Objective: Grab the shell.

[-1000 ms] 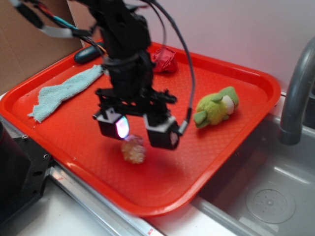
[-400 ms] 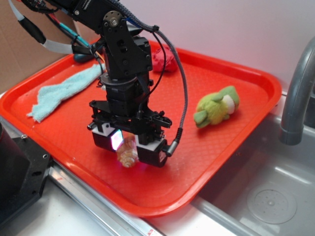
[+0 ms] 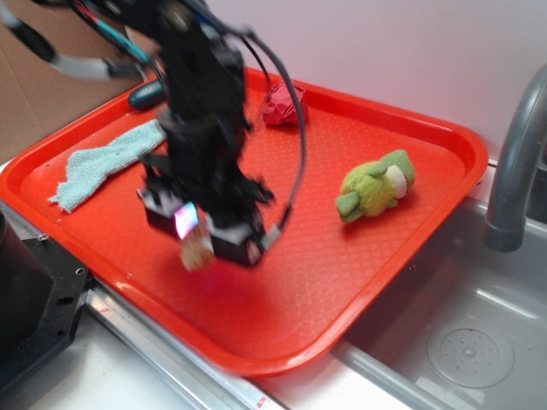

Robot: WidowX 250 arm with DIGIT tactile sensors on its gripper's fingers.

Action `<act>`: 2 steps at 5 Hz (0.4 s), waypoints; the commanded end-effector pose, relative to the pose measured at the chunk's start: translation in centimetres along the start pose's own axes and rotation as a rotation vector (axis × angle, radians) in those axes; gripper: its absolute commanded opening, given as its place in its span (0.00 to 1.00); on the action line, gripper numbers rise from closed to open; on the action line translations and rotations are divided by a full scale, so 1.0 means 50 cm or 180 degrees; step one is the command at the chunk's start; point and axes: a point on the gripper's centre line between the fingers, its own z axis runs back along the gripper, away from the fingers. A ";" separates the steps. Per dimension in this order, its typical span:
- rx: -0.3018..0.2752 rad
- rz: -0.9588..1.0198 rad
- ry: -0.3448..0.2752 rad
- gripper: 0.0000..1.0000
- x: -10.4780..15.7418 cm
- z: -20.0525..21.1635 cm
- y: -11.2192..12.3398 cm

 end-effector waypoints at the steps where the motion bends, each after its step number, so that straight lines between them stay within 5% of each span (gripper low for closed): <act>1: -0.0057 -0.0427 -0.0149 0.00 0.052 0.213 0.152; 2: 0.0079 -0.0177 -0.0098 0.00 0.083 0.293 0.238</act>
